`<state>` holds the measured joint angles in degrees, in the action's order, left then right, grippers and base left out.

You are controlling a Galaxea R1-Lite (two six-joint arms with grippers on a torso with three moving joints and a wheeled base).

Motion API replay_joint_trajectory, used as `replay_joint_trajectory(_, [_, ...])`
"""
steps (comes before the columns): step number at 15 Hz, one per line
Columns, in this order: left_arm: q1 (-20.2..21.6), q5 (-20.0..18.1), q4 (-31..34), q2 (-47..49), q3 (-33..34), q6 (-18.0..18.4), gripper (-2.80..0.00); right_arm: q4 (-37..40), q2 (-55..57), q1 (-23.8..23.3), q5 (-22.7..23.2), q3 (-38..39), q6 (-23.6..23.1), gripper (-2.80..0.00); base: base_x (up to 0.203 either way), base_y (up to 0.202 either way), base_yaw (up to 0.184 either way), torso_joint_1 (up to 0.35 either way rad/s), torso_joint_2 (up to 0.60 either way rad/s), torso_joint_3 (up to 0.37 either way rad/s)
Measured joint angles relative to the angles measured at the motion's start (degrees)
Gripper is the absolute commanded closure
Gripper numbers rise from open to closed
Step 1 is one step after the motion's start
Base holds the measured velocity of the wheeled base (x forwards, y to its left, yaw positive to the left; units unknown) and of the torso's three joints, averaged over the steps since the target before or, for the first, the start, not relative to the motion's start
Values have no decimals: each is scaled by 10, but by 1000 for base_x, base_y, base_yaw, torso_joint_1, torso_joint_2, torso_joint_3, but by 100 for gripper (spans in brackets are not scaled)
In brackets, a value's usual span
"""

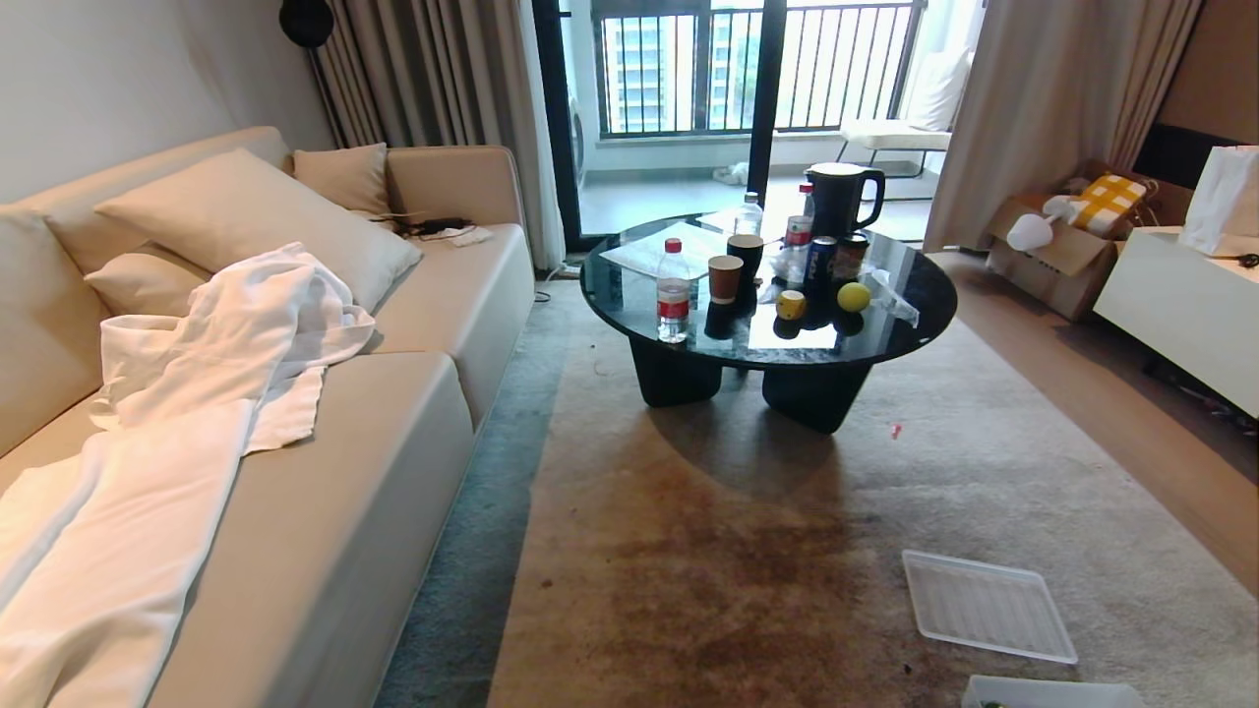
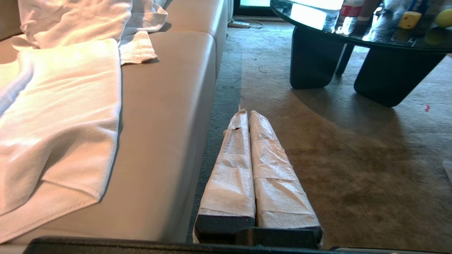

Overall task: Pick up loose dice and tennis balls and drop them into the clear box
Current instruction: Pick up toys out of the box

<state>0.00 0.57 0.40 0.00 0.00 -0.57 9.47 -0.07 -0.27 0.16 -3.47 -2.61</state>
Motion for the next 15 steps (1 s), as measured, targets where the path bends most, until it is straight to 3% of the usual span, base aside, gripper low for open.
replay_joint_trajectory(15, [0, 0, 0, 0, 0, 1, 0, 0, 0, 0, 0, 0, 1, 0, 184, 0, 0, 3, 3, 4])
